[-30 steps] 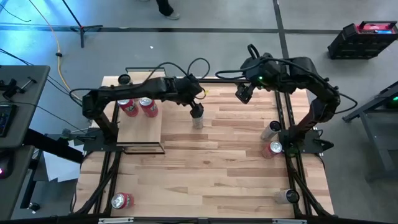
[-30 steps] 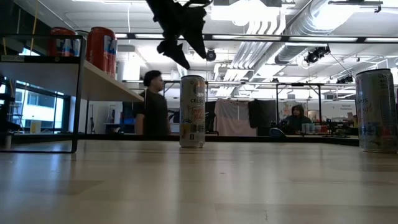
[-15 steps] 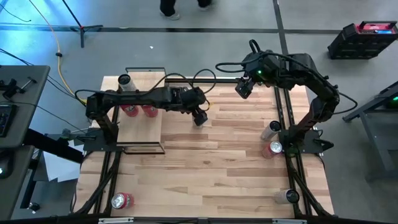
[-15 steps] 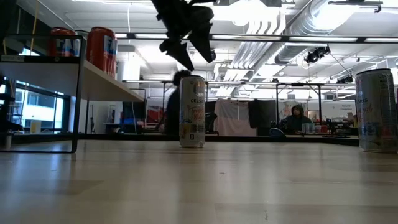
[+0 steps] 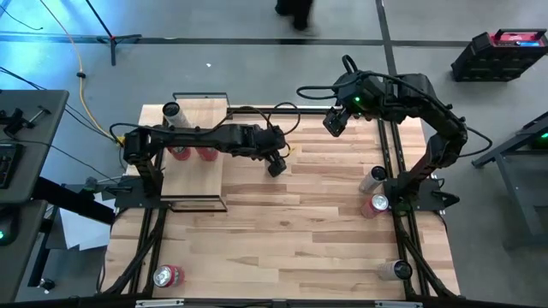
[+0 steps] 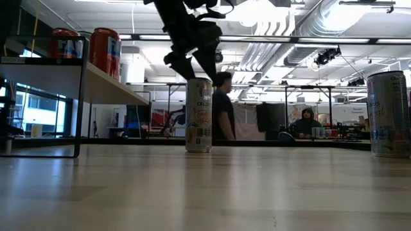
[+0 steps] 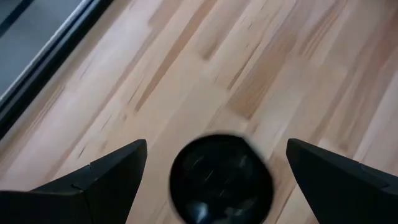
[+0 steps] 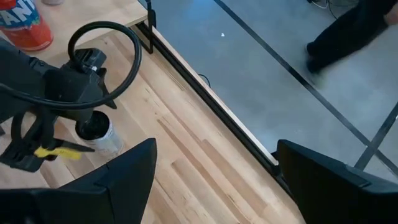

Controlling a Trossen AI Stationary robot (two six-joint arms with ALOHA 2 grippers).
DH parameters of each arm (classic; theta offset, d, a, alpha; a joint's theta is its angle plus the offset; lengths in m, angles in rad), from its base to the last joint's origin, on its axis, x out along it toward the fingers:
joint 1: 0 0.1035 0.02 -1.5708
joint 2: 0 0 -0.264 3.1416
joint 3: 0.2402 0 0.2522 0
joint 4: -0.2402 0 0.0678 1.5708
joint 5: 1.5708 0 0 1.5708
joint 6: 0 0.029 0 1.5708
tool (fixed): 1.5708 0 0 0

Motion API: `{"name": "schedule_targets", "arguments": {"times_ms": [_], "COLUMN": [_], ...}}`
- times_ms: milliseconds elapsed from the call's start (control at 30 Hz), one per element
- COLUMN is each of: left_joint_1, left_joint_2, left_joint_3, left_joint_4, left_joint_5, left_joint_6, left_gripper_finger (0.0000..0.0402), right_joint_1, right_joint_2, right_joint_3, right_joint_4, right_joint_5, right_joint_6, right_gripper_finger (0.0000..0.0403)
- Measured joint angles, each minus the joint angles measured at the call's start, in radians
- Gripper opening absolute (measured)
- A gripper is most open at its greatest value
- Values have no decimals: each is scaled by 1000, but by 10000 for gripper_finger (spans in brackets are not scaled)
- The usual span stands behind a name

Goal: Place canned beverage on shelf
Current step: Put the top white yellow soda can on the shelf aligned with the other white yellow soda can

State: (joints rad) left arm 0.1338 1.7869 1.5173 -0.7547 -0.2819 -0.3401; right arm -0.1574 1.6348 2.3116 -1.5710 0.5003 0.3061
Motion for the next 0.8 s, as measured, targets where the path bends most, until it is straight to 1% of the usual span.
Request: {"name": "schedule_targets", "arguments": {"times_ms": [233,433,667,800], "left_joint_1": [-5,15,46,51], "left_joint_2": [26,63,60,65], "left_joint_3": [0,0,0,0], "left_joint_4": [-8,-28,-29,-34], "left_joint_5": [16,125,135,147], "left_joint_6": [8,9,9,5], "left_gripper_finger": [378,378,378,366], "right_joint_1": [0,0,0,0], "right_joint_2": [0,0,0,0], "right_joint_3": [0,0,0,0], "right_joint_4": [0,0,0,0], "right_joint_5": [0,0,1,2], "right_joint_6": [0,0,-10,-11], "right_gripper_finger": [317,317,316,316]}}
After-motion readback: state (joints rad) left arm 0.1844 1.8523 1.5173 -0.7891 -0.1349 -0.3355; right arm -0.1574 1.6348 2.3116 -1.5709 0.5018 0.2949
